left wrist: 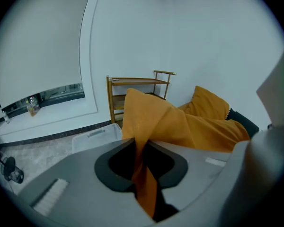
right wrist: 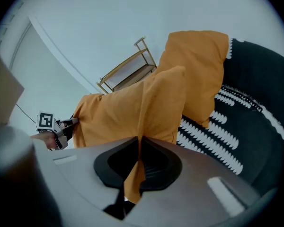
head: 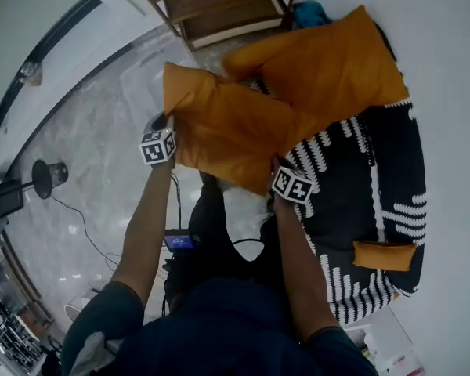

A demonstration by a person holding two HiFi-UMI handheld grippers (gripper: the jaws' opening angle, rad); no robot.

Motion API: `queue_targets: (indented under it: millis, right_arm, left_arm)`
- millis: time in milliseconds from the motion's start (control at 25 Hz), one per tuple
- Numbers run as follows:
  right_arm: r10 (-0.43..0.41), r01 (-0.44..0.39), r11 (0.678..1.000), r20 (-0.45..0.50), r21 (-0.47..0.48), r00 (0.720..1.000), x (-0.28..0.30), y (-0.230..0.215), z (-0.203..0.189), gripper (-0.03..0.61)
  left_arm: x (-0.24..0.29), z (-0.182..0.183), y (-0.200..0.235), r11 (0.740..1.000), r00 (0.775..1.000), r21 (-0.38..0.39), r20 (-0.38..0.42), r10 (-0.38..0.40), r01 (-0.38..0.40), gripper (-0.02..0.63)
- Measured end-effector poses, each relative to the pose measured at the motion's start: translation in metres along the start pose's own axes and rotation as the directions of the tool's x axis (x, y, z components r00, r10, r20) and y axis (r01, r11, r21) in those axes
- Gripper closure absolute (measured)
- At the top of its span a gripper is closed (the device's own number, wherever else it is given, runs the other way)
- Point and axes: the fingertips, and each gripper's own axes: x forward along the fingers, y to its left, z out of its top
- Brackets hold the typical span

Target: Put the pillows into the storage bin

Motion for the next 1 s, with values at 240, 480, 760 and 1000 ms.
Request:
queue_targets:
  millis: [240,480,760,1000]
  right_arm:
    - [0.033,-0.025,0.993,-0.065,0.118,0.997,0.088,0.094,-0.032,0.56]
    - [0.054,-0.018,0.967,-0.136,0.256,0.989,0.159,0.159,-0.07,0.56]
    - [0.076,0.012,0.917,-0.207,0.398,0.975,0.24,0.208,-0.105,0.56]
    - [0.056,0.08,0.876,-0.265,0.476,0.963,0.29,0.218,-0.134,0.56]
  left_arm:
    - [0.028,0.032,0.113,0.997,0.999,0.064,-0.01,0.053,-0.053,0.569]
    - [0.065,0.051,0.185,0.984,0.996,0.164,-0.05,0.08,-0.07,0.569]
    - [0.116,0.061,0.241,0.958,0.992,0.283,-0.095,0.078,-0.048,0.569]
    - [0.152,0.038,0.27,0.945,0.982,0.326,-0.164,0.094,-0.036,0.569]
